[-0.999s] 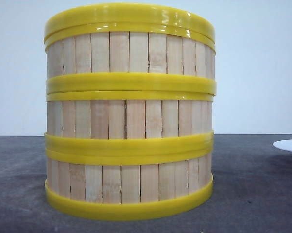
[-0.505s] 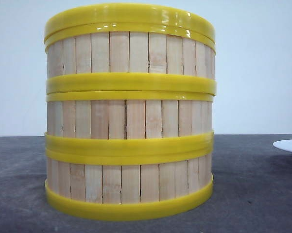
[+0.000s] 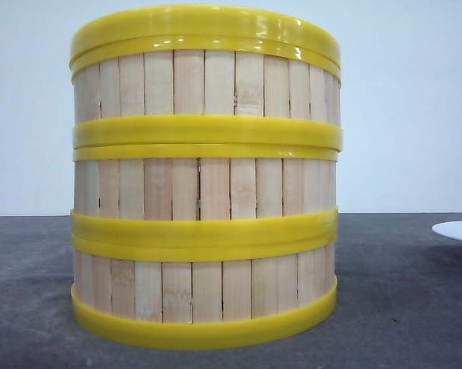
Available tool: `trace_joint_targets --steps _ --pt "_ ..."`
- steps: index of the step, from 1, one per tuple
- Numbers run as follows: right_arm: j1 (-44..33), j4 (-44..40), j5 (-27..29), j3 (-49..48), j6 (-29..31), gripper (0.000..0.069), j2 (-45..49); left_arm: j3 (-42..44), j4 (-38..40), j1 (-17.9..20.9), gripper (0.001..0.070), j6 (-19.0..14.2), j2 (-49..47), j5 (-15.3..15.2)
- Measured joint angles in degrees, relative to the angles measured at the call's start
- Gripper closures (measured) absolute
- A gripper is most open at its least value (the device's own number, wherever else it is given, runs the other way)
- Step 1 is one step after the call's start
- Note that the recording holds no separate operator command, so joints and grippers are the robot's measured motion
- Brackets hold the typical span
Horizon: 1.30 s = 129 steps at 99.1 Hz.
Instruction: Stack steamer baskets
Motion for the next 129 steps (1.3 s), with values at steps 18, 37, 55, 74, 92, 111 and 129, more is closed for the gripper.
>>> trace_joint_targets --steps 18,37,55,74,92,111,129 --pt "0.0 0.0 0.0 0.0 0.0 0.0682 0.0 0.0 0.0 0.0 0.0683 1.2 0.0 0.0" --pt "0.0 0.0 0.0 0.0 0.0 0.0682 0.0 0.0 1.4 1.2 0.0683 7.6 0.0 -4.4" --pt "0.0 0.0 0.0 0.0 0.0 0.0682 0.0 -3.8 8.0 7.1 0.0683 10.6 -0.1 -10.4" --pt "0.0 0.0 0.0 0.0 0.0 0.0682 0.0 -16.9 19.4 15.2 0.0683 13.6 -3.8 -10.7" --pt "0.0 0.0 0.0 0.0 0.0 0.0682 0.0 -28.9 28.7 18.8 0.0683 15.6 -9.6 -10.8" --pt "0.0 0.0 0.0 0.0 0.0 0.0682 0.0 -38.3 28.9 19.3 0.0683 15.9 -15.5 -10.8" --pt "0.0 0.0 0.0 0.0 0.0 0.0682 0.0 -42.0 29.1 19.6 0.0683 15.9 -18.3 -12.1"
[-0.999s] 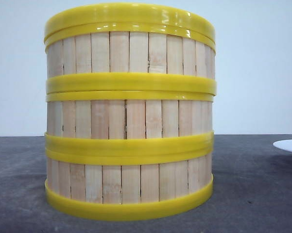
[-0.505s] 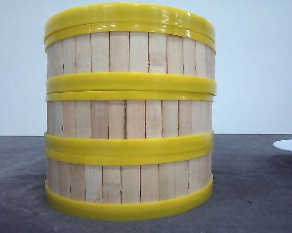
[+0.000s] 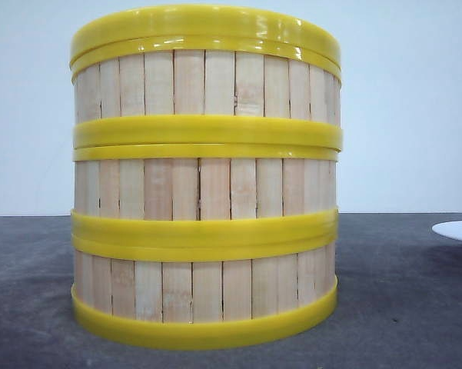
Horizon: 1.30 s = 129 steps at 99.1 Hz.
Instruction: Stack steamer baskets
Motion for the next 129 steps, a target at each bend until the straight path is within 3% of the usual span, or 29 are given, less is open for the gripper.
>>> trace_joint_targets --steps 129 --pt "0.0 0.1 0.0 0.0 0.0 0.0682 0.0 -1.7 1.0 0.1 0.0683 0.0 -0.2 -0.2"
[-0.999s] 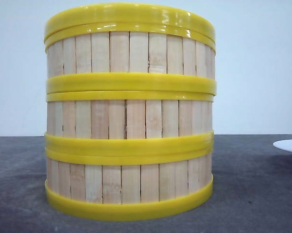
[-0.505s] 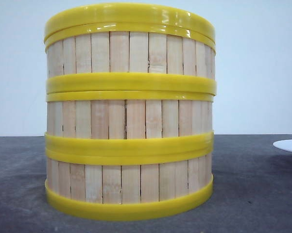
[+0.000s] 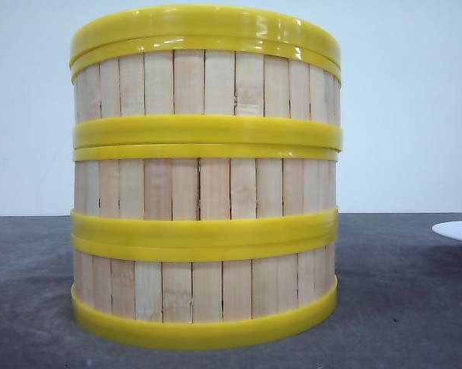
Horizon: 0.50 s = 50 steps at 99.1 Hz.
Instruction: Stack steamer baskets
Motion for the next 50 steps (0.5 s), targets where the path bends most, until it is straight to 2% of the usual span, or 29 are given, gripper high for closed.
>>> trace_joint_targets --steps 9,23,29,40,50 --pt "0.0 0.2 0.8 0.0 -0.5 0.0682 0.0 0.0 0.0 0.0 0.0683 0.0 0.0 0.0" --pt "-1.4 4.0 7.4 0.0 -3.5 0.0682 0.0 0.0 0.0 0.0 0.0683 0.0 0.0 0.0" --pt "-3.9 5.8 8.3 0.0 -5.4 0.0682 0.0 0.0 0.0 0.0 0.0683 0.0 0.0 0.0" --pt "-10.8 8.5 6.5 0.0 -9.2 0.0682 0.0 0.0 0.0 0.0 0.0683 0.0 0.0 0.0" --pt "-19.5 12.8 0.5 -0.6 -12.7 0.0682 0.0 0.0 0.0 0.0 0.0683 0.0 0.0 0.0"
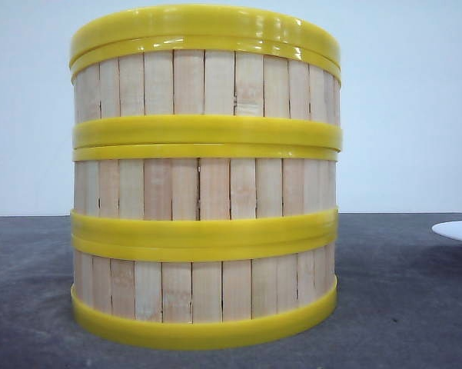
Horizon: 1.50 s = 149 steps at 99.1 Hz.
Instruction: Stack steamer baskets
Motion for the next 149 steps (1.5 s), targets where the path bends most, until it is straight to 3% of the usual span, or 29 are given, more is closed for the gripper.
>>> trace_joint_targets --steps 20,47,76,93,149 --pt "-16.6 9.2 -13.0 -7.4 -5.7 0.0682 -2.2 0.0 0.0 0.0 0.0683 0.0 0.0 0.0" --pt "-30.5 19.2 -23.4 -24.2 -6.6 0.0682 -8.9 0.0 0.0 0.0 0.0683 0.0 0.0 0.0" --pt "-34.2 29.7 -23.6 -43.2 -7.1 0.0682 -20.5 0.0 0.0 0.0 0.0683 0.0 0.0 0.0" --pt "-34.5 31.2 -23.8 -52.2 -7.1 0.0682 -26.4 0.0 0.0 0.0 0.0683 0.0 0.0 0.0" --pt "-34.4 37.0 -23.3 -65.2 -1.7 0.0682 -36.2 0.0 0.0 0.0 0.0683 0.0 0.0 0.0"
